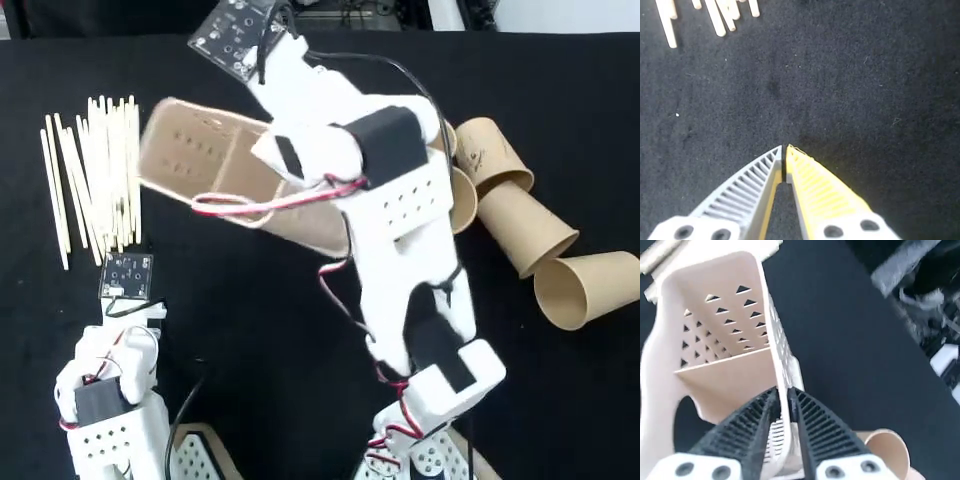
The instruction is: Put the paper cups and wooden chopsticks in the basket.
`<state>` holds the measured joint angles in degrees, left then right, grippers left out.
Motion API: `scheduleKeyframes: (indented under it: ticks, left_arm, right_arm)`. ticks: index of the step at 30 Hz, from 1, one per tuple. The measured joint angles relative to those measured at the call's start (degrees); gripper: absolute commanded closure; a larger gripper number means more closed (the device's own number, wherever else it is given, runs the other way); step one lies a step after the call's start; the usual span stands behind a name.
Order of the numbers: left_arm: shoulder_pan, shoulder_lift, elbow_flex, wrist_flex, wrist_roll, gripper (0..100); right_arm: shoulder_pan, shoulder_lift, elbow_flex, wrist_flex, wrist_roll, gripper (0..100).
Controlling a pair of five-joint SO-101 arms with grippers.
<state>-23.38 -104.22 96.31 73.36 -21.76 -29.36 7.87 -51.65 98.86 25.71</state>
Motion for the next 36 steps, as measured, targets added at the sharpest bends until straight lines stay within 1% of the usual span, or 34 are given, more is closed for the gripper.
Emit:
scheduleKeyframes:
  ticks: [4, 10, 13, 15, 19, 20, 22, 30, 36]
  left_arm:
    - [0.0, 0.0, 0.0, 0.0, 0.0, 97]
    - [0.0, 0.0, 0.0, 0.0, 0.0, 97]
    - [0.0, 0.0, 0.0, 0.0, 0.0, 97]
    - [0.0, 0.0, 0.0, 0.0, 0.0, 97]
    - [0.0, 0.0, 0.0, 0.0, 0.0, 97]
    - [0.0, 0.0, 0.0, 0.0, 0.0, 97]
    - [0.0, 0.0, 0.0, 0.0, 0.0, 97]
    - [0.0, 0.0, 0.0, 0.0, 0.0, 97]
    - [0.0, 0.0, 0.0, 0.0, 0.0, 97]
  right_arm:
    - [-0.3, 1.9, 0.8, 0.0, -1.6, 98.6]
    - [0.1, 4.8, 11.8, -2.6, -3.3, 98.6]
    - [0.3, 4.9, 17.4, -4.8, -3.3, 96.6]
    - [1.1, 4.9, 20.2, -5.4, -3.3, 89.4]
    - [3.2, 5.5, 21.3, -5.5, -2.7, 68.1]
    - [3.9, 5.4, 21.3, -5.4, -2.2, 64.4]
    - [4.7, 5.4, 21.3, -4.8, 0.1, 60.9]
    - [6.3, 1.8, 15.1, -0.2, 5.1, 61.5]
    - [6.9, -8.1, 11.4, 0.3, 8.0, 67.0]
